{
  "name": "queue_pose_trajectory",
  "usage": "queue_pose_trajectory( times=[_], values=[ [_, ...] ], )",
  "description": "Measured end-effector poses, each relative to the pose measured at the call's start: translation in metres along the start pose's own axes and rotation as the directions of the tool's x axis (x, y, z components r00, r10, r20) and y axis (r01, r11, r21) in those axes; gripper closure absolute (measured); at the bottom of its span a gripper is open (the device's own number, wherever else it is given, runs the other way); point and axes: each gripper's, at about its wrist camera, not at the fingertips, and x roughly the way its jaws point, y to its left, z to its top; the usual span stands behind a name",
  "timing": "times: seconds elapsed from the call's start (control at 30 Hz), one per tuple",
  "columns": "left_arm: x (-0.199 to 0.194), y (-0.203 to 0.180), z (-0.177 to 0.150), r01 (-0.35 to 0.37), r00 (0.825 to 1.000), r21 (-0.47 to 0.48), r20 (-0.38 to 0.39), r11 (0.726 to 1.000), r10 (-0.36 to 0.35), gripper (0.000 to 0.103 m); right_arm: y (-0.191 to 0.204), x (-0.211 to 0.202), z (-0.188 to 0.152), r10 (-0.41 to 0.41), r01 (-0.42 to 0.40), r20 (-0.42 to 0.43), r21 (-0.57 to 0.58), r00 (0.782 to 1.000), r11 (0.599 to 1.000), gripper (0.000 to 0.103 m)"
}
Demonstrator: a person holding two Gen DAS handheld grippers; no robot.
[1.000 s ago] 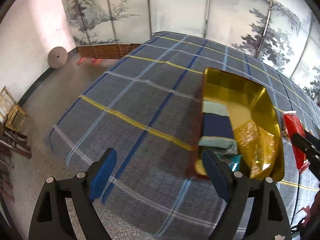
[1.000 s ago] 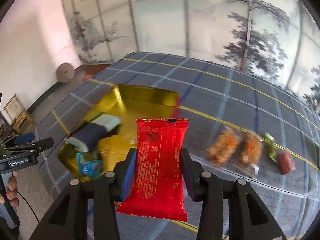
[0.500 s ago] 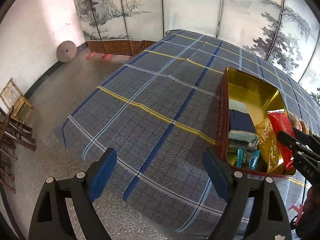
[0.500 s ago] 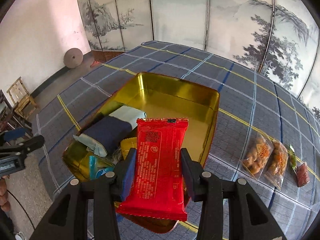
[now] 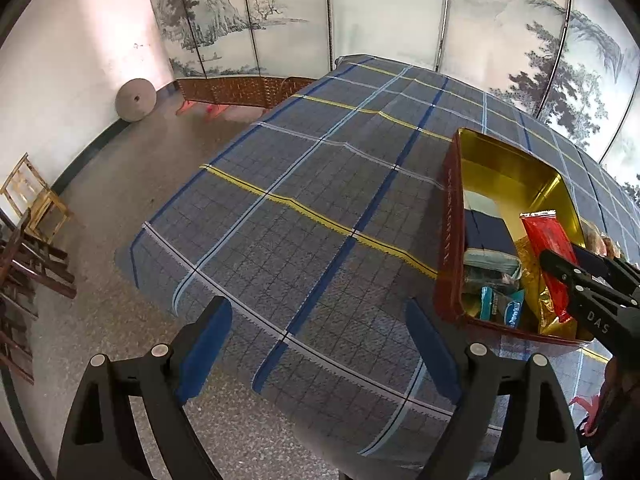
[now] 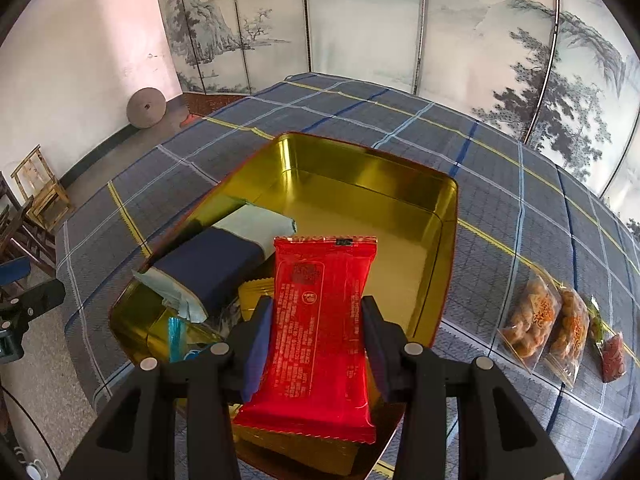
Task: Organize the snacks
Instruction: 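Carry the red packet into the gold tray and open the right gripper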
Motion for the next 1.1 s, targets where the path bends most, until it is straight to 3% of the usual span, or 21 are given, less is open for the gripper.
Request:
queue_pose_trajectory(
  times=[0.3,0.83,1.1],
  values=[
    [-0.001,-0.004,-0.001,0.002,1.0,0.002,-0.003,1.0,-0.002,0.017,-0.004,-0.003,-0.003,0.031,-0.032,0.01,0.011,0.999,0.999,0.056],
    [-0.008,-0.014,-0.001,0.0,1.0,0.015,0.008,1.0,0.0,0.016,-0.001,-0.014,-0.005,0.039,-0.038,0.024,-0.008,0.999,0.999,0.04],
    [-0.013,-0.027,0.003,0.002,1.0,0.038,0.016,0.999,-0.003,0.016,-0.01,-0.025,-0.006,0.065,-0.065,0.045,0.006,0.997,0.998,0.04]
  ],
)
